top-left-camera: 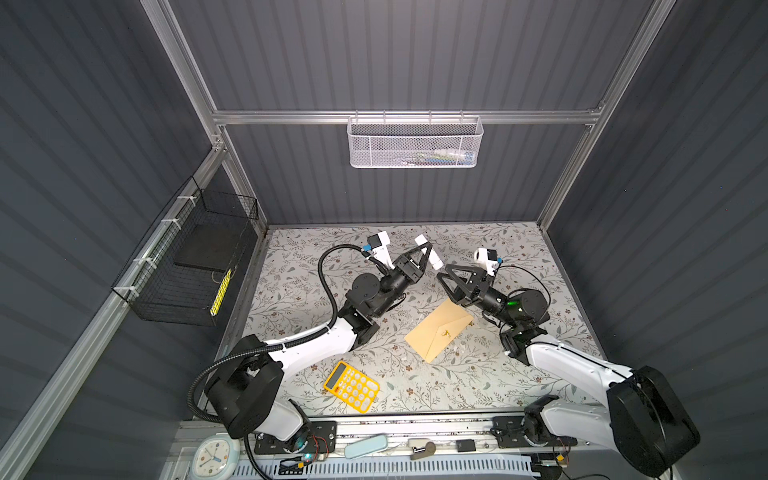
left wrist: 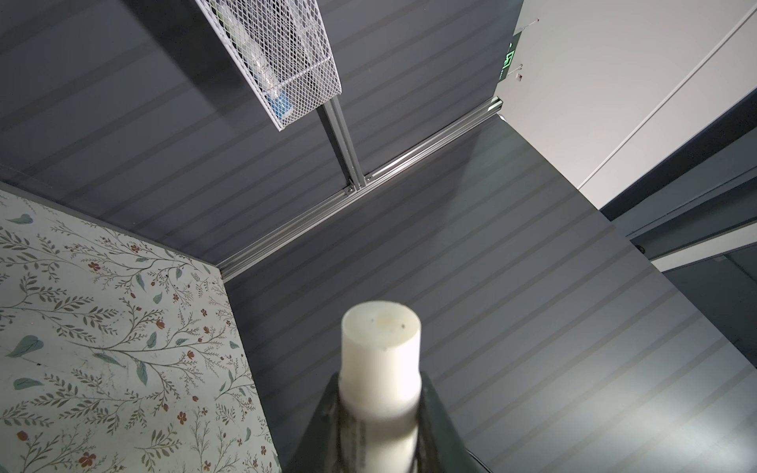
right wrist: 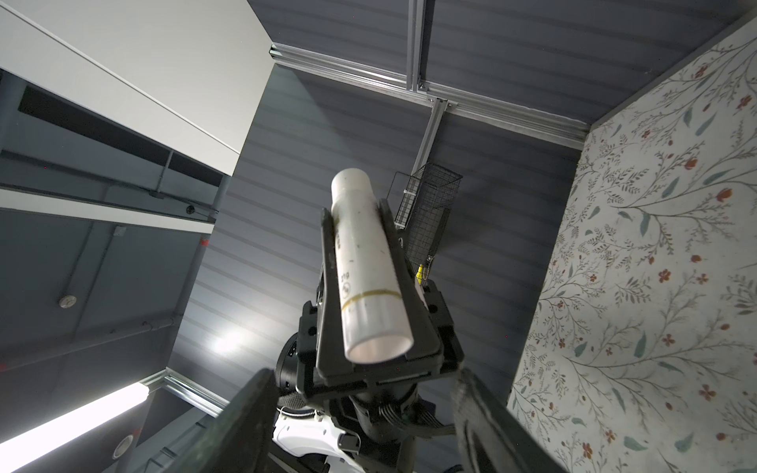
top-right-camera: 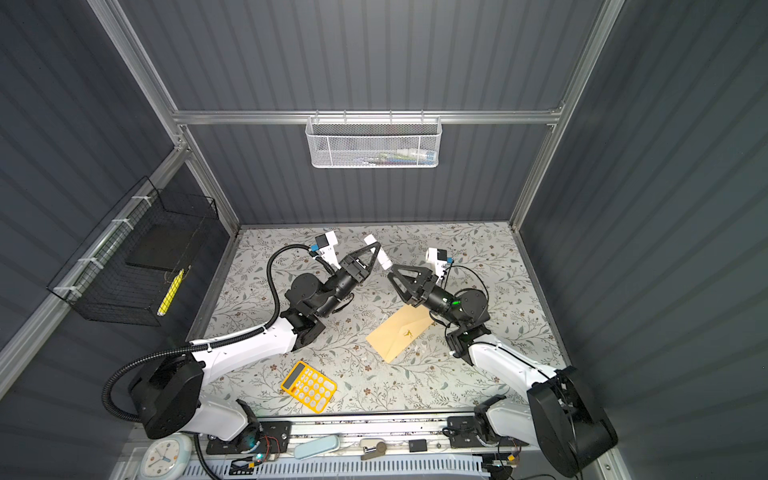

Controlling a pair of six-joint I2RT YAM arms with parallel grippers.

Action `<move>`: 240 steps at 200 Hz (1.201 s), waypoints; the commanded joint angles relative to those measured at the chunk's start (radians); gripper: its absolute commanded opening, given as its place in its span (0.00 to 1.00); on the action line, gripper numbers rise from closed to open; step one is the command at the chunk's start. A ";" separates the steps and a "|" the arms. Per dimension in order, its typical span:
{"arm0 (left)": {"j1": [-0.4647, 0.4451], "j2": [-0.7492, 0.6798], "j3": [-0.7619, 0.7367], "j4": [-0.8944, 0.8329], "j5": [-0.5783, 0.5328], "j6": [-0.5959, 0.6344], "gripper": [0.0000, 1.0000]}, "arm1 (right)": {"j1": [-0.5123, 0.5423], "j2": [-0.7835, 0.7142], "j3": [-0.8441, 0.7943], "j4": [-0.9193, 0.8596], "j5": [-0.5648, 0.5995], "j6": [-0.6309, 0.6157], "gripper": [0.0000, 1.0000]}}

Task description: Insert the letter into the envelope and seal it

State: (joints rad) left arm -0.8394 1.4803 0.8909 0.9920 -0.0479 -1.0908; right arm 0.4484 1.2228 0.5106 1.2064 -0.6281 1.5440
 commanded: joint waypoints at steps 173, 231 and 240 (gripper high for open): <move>-0.009 0.008 0.011 0.059 0.000 0.003 0.00 | 0.025 0.019 0.048 0.031 0.037 -0.028 0.50; -0.009 -0.001 0.001 0.057 -0.001 0.003 0.00 | 0.017 0.019 0.048 0.023 0.059 -0.030 0.48; -0.009 -0.001 0.000 0.056 -0.001 0.003 0.00 | 0.017 0.020 0.048 0.028 0.059 -0.029 0.48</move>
State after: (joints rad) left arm -0.8436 1.4937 0.8906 1.0111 -0.0483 -1.0916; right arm 0.4690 1.2594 0.5388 1.2129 -0.5812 1.5276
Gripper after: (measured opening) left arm 0.269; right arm 0.485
